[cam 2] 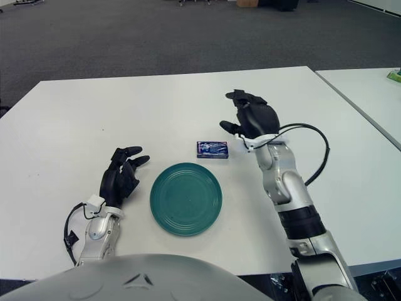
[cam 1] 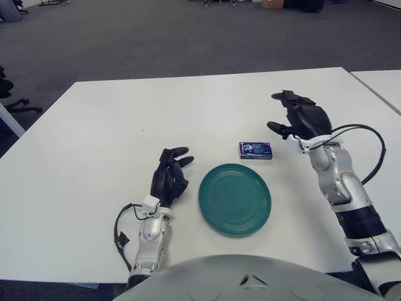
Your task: Put the gum into the plate.
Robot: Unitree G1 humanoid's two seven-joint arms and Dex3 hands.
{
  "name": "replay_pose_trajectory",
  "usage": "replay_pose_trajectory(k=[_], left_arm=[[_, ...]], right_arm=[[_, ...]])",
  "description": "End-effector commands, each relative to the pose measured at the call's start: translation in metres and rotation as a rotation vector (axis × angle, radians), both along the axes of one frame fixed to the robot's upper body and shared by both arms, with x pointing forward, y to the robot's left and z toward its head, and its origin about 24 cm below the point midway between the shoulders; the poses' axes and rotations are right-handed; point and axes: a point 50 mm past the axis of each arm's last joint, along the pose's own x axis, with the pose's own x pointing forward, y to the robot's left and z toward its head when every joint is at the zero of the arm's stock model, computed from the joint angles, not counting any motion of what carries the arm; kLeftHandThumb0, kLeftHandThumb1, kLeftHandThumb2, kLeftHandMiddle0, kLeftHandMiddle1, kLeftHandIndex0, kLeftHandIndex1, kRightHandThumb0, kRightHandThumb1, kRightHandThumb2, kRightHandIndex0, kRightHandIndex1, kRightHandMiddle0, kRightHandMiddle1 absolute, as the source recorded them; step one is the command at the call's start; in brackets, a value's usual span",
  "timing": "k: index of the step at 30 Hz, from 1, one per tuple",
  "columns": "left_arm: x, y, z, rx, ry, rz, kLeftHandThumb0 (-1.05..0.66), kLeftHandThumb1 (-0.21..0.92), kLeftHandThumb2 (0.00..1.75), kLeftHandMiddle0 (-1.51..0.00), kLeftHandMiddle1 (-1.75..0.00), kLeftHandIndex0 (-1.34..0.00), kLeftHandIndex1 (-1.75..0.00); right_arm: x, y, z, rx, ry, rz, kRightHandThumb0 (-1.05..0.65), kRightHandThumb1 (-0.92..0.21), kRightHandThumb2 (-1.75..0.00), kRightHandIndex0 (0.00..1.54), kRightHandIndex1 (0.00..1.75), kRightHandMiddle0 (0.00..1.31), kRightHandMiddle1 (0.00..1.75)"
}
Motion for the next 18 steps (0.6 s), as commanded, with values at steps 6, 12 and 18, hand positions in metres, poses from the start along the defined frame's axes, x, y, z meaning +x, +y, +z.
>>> replay_pose_trajectory(k=[6, 12, 18], left_arm=[[-0.01, -0.012, -0.014, -0.028, 0.081, 0.014, -0.88, 0.92, 0.93, -0.44, -0.87, -0.21, -1.16], [-0.011, -0.012, -0.012, -0.02, 0.074, 0.019, -0.88, 0.92, 0.95, -0.45, -0.87, -0.22, -1.17], [-0.011, -0.012, -0.011, -0.025, 0.073, 0.023, -0.88, 0.92, 0.94, -0.44, -0.87, -0.21, -1.17]], right_arm=[[0.014, 0.018, -0.015, -0.086, 0.118, 0.06, -0.83, -0.92, -0.47, 0.33, 0.0, 0.0, 0.73], [0.017, 0.02, -0.03, -0.116, 0.198, 0.104, -0.82, -0.92, -0.44, 0.29, 0.0, 0.0, 0.68], [0.01, 0.024, -0.057, -0.139, 0.273, 0.142, -0.81, -0.92, -0.42, 0.27, 0.0, 0.0, 0.64]])
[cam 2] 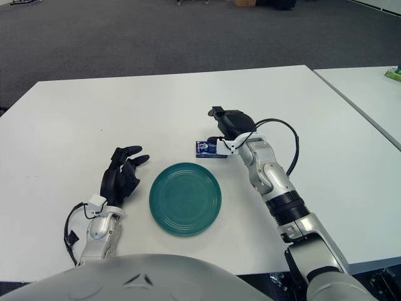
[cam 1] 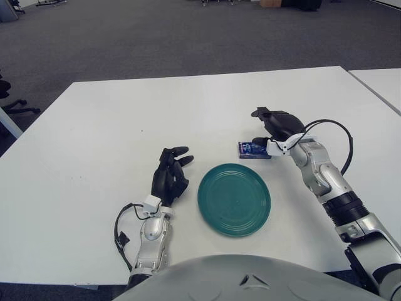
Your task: Put the gum into the plate.
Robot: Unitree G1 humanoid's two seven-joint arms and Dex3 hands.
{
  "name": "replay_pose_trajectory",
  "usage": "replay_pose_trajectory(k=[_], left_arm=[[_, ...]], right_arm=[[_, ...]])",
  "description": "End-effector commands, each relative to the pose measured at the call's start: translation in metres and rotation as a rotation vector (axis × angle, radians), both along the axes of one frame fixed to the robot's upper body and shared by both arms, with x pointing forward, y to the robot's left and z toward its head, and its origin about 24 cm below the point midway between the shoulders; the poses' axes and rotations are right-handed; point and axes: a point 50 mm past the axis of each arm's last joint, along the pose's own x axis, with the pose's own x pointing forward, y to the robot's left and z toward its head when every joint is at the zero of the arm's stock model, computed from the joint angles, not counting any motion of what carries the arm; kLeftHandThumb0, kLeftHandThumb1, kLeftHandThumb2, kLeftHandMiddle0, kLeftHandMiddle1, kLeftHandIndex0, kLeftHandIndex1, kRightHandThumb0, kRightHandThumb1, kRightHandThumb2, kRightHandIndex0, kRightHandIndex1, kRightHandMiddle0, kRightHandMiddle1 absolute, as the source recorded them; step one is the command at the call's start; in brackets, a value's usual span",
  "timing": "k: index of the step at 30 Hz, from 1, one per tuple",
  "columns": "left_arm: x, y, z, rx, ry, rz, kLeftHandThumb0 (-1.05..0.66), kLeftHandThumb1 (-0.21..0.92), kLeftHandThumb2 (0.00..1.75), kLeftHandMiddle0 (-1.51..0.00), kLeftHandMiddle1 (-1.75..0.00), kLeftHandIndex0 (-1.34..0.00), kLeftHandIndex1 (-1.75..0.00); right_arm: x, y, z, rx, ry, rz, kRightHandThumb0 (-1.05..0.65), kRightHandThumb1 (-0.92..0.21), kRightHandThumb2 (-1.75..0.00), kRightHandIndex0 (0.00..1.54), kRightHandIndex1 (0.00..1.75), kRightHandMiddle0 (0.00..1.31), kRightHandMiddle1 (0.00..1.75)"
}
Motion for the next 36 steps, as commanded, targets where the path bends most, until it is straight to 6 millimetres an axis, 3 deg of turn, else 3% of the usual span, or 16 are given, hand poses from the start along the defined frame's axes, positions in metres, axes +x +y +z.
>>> replay_pose_trajectory(k=[1, 13, 25, 36], left_arm=[[-0.011, -0.01, -0.013, -0.042, 0.083, 0.014, -0.88, 0.92, 0.94, -0.44, -0.87, -0.21, -1.17], [-0.009, -0.01, -0.013, -0.046, 0.073, 0.01, -0.88, 0.92, 0.94, -0.43, -0.86, -0.2, -1.16], [-0.008, -0.011, -0.013, -0.066, 0.079, -0.003, -0.89, 0.92, 0.94, -0.4, -0.83, -0.17, -1.15], [-0.006, -0.012, -0.013, -0.072, 0.067, -0.002, -0.9, 0.92, 0.94, -0.4, -0.82, -0.16, -1.15]], right_arm=[[-0.005, 0.003, -0.017, -0.015, 0.049, 0.025, -0.81, -0.92, -0.42, 0.28, 0.0, 0.0, 0.63], [-0.017, -0.001, -0.05, -0.049, 0.149, 0.02, -0.83, -0.92, -0.42, 0.27, 0.0, 0.0, 0.61], [-0.021, -0.002, -0.072, -0.103, 0.296, -0.018, -0.83, -0.92, -0.36, 0.29, 0.01, 0.0, 0.47], [-0.027, -0.001, -0.079, -0.175, 0.38, -0.004, -0.83, -0.92, -0.35, 0.32, 0.02, 0.0, 0.49]])
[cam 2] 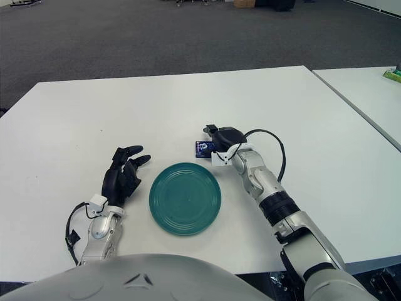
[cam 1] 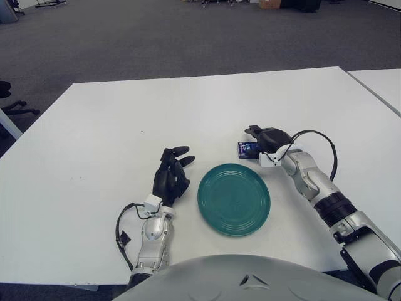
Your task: Put the gum into the plate.
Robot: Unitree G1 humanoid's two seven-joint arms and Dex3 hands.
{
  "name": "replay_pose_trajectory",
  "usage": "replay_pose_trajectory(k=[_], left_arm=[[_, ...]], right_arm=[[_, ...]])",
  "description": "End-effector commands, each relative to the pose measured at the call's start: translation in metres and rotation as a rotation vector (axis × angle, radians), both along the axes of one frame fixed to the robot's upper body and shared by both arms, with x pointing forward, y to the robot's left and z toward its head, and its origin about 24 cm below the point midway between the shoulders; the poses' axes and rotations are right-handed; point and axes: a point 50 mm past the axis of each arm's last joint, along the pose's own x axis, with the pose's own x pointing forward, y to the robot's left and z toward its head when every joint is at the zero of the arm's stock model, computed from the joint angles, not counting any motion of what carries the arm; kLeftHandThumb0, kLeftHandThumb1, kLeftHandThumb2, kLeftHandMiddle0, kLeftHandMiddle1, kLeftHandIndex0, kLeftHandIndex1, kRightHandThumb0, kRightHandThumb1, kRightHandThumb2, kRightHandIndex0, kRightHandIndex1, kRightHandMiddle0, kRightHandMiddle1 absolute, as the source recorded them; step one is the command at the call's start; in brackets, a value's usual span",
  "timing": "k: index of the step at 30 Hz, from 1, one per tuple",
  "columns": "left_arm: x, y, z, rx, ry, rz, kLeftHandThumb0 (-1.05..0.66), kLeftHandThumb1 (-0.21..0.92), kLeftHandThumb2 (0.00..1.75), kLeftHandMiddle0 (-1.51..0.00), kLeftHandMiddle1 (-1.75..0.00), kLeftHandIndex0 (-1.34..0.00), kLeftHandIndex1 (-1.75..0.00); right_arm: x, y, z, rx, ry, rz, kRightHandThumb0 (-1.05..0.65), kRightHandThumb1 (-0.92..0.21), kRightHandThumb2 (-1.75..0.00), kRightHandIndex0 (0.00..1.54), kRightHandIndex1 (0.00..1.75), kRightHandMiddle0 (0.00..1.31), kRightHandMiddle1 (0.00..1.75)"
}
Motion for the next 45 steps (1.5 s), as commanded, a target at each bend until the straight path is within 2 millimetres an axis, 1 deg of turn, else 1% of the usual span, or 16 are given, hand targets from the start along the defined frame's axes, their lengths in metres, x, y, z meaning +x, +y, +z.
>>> replay_pose_trajectory(k=[1, 4, 8, 10, 12, 13, 15, 16, 18, 21, 34, 40, 45], left_arm=[[-0.008, -0.01, -0.014, -0.054, 0.078, 0.005, -0.9, 0.92, 0.94, -0.4, -0.82, -0.16, -1.15], [-0.007, -0.011, -0.014, -0.061, 0.077, 0.002, -0.9, 0.92, 0.93, -0.4, -0.82, -0.16, -1.15], [-0.007, -0.012, -0.014, -0.069, 0.076, 0.002, -0.89, 0.92, 0.93, -0.41, -0.82, -0.15, -1.15], [-0.006, -0.012, -0.014, -0.07, 0.075, 0.002, -0.89, 0.92, 0.92, -0.41, -0.82, -0.15, -1.15], [-0.006, -0.013, -0.013, -0.071, 0.072, 0.003, -0.89, 0.92, 0.92, -0.41, -0.82, -0.15, -1.15], [-0.006, -0.013, -0.013, -0.072, 0.07, 0.004, -0.89, 0.92, 0.92, -0.42, -0.82, -0.16, -1.15], [-0.006, -0.013, -0.013, -0.072, 0.068, 0.006, -0.89, 0.92, 0.91, -0.42, -0.83, -0.16, -1.16], [-0.006, -0.013, -0.012, -0.071, 0.067, 0.007, -0.89, 0.92, 0.91, -0.42, -0.83, -0.16, -1.16], [-0.006, -0.014, -0.012, -0.07, 0.065, 0.008, -0.89, 0.92, 0.91, -0.42, -0.83, -0.16, -1.16], [-0.006, -0.014, -0.011, -0.071, 0.065, 0.009, -0.9, 0.92, 0.91, -0.42, -0.83, -0.17, -1.16], [-0.006, -0.017, -0.01, -0.078, 0.065, 0.011, -0.91, 0.92, 0.93, -0.42, -0.83, -0.17, -1.16], [-0.005, -0.018, -0.01, -0.08, 0.063, 0.015, -0.91, 0.92, 0.92, -0.42, -0.83, -0.18, -1.17], [-0.006, -0.019, -0.01, -0.085, 0.062, 0.02, -0.91, 0.92, 0.92, -0.42, -0.83, -0.18, -1.16]], right_arm=[[-0.022, -0.006, -0.034, -0.096, 0.184, -0.001, -0.82, -0.92, -0.35, 0.33, 0.02, 0.0, 0.49], [-0.025, -0.007, -0.035, -0.114, 0.195, 0.005, -0.81, -0.92, -0.36, 0.33, 0.02, 0.0, 0.49], [-0.031, -0.011, -0.041, -0.138, 0.192, 0.016, -0.77, -0.92, -0.4, 0.39, 0.05, 0.0, 0.52], [-0.032, -0.015, -0.046, -0.148, 0.191, 0.017, -0.75, -0.92, -0.41, 0.42, 0.06, 0.0, 0.54], [-0.034, -0.022, -0.056, -0.168, 0.186, 0.019, -0.74, -0.92, -0.42, 0.46, 0.09, 0.0, 0.57], [-0.036, -0.025, -0.06, -0.176, 0.183, 0.022, -0.74, -0.92, -0.43, 0.47, 0.14, 0.0, 0.6], [-0.037, -0.028, -0.064, -0.185, 0.179, 0.028, -0.72, -0.92, -0.44, 0.39, 0.46, 0.0, 0.66], [-0.037, -0.028, -0.065, -0.191, 0.178, 0.032, -0.71, -0.92, -0.44, 0.36, 0.56, 0.0, 0.68], [-0.039, -0.03, -0.067, -0.204, 0.18, 0.042, -0.7, -0.92, -0.45, 0.33, 0.64, 0.0, 0.7], [-0.042, -0.032, -0.071, -0.218, 0.186, 0.054, -0.69, -0.92, -0.48, 0.31, 0.66, 0.0, 0.72], [-0.041, -0.036, -0.073, -0.236, 0.168, 0.094, -0.72, -0.92, -0.55, 0.3, 0.65, 0.0, 0.76], [-0.044, -0.035, -0.077, -0.226, 0.166, 0.096, -0.72, -0.92, -0.55, 0.29, 0.66, 0.0, 0.71], [-0.047, -0.033, -0.085, -0.215, 0.166, 0.079, -0.74, -0.92, -0.51, 0.26, 0.66, 0.0, 0.67]])
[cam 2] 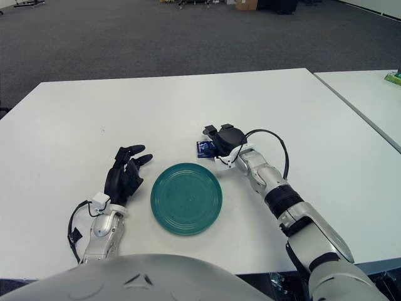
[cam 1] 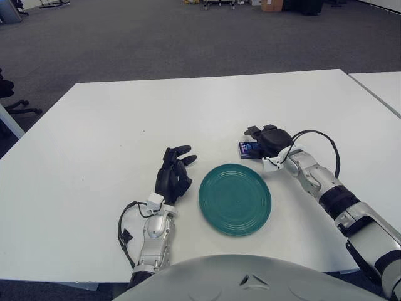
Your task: Put the gum into the plate.
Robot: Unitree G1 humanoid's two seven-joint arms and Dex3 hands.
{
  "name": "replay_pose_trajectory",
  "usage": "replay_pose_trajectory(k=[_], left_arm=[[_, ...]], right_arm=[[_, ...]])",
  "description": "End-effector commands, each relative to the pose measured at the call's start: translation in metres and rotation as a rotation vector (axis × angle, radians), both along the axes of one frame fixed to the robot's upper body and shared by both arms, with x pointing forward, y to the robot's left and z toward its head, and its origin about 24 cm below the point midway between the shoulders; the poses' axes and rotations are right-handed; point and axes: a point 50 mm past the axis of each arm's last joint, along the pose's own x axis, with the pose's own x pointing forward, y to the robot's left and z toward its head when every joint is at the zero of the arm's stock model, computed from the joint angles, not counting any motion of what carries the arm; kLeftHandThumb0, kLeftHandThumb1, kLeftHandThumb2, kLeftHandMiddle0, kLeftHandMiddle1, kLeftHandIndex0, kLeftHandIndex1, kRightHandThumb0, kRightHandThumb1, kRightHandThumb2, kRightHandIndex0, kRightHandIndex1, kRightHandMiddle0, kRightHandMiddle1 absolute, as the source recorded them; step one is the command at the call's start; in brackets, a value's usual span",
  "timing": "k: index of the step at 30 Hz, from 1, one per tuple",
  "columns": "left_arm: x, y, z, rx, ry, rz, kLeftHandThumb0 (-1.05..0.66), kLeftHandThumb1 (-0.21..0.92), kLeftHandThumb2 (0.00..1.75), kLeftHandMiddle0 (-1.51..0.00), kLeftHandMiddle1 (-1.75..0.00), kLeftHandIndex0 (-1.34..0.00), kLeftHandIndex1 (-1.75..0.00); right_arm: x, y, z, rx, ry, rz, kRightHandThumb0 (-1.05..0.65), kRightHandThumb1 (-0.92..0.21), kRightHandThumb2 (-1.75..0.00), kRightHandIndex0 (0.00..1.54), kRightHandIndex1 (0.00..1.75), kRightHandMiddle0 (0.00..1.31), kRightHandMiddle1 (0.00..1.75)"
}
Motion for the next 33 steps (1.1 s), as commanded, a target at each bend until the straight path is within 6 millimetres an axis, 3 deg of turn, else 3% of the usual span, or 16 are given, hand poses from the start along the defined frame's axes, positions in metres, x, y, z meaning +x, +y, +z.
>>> replay_pose_trajectory(k=[1, 7, 18, 33], left_arm=[[-0.009, -0.015, -0.012, -0.078, 0.081, 0.023, -0.91, 0.92, 0.92, -0.42, -0.83, -0.18, -1.16], [-0.009, -0.016, -0.011, -0.076, 0.079, 0.022, -0.91, 0.92, 0.91, -0.43, -0.84, -0.18, -1.16], [-0.009, -0.017, -0.009, -0.078, 0.071, 0.027, -0.9, 0.92, 0.92, -0.43, -0.85, -0.2, -1.17], [-0.008, -0.021, -0.009, -0.104, 0.064, 0.02, -0.91, 0.92, 0.9, -0.42, -0.85, -0.2, -1.17]], right_arm=[[-0.052, -0.02, -0.072, -0.174, 0.296, -0.037, -0.75, -0.92, -0.51, 0.25, 0.66, 0.0, 0.65], [-0.054, -0.018, -0.079, -0.163, 0.303, -0.049, -0.76, -0.92, -0.48, 0.21, 0.63, 0.0, 0.57], [-0.061, -0.01, -0.088, -0.166, 0.338, -0.06, -0.9, -0.92, -0.6, 0.23, 0.15, 0.0, 0.34], [-0.064, -0.002, -0.092, -0.171, 0.4, -0.091, -1.05, -0.92, -0.82, 0.12, 0.01, 0.0, 0.21]])
